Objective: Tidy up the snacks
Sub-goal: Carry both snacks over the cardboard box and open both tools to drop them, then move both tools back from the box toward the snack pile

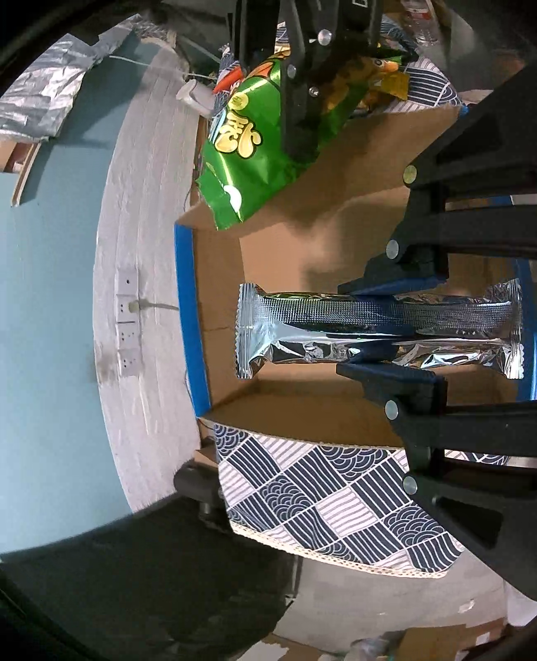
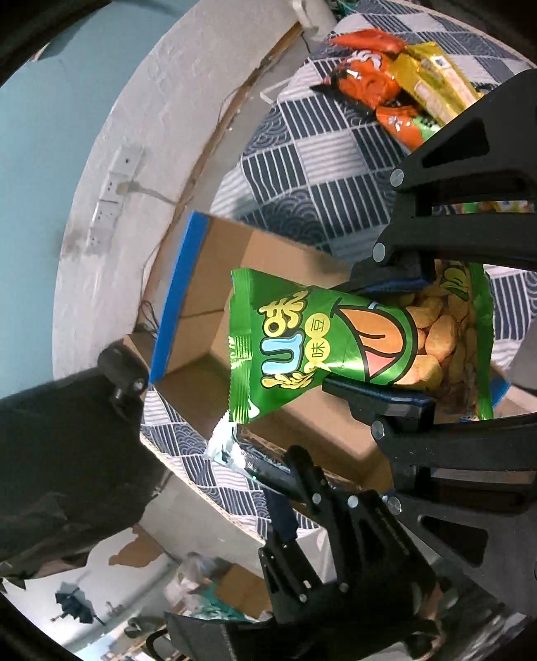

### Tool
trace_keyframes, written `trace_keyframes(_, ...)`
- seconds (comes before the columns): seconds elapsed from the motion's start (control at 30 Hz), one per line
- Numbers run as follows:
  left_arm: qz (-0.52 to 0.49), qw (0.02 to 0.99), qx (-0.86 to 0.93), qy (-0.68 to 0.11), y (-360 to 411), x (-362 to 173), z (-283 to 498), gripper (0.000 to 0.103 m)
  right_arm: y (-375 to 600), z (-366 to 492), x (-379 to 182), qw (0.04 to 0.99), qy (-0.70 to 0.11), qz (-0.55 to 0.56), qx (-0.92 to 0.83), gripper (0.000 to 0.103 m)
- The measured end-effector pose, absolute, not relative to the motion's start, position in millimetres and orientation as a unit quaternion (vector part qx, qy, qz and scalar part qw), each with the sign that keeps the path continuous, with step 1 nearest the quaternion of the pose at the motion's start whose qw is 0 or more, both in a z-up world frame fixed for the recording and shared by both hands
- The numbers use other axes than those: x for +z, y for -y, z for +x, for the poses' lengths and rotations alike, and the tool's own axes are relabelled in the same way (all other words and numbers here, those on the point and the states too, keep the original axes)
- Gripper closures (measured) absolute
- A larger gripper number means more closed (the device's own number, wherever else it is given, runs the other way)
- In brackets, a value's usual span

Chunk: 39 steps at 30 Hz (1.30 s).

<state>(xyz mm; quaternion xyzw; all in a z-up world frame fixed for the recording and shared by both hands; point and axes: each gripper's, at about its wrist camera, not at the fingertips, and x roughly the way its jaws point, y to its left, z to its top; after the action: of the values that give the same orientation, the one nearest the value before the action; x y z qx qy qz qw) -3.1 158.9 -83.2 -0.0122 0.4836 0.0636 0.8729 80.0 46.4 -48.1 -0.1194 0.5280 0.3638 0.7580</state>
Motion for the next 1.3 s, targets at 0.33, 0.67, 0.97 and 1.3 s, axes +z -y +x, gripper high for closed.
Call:
trace_keyframes(0.33, -0.024, 0.861, 0.074, -0.503, -172, -98, -2, 0.073, -63, 82, -60, 0.747, -0.542, -0.115, 0.367, 0.068)
trace_keyframes(0.67, -0.015, 0.863, 0.084, -0.498, -167, -92, -2, 0.042, -55, 85, -52, 0.76, -0.536, -0.103, 0.353, 0.044)
trace_keyframes(0.97, -0.003, 0.869, 0.072, -0.489, -150, -84, 1, 0.039, -24, 84, -39, 0.779, -0.526, -0.094, 0.329, 0.036)
trace_keyframes(1.3, 0.006, 0.88, 0.034, -0.474, -114, -70, 9, 0.038, 23, 76, -32, 0.798, -0.513, -0.085, 0.305, 0.032)
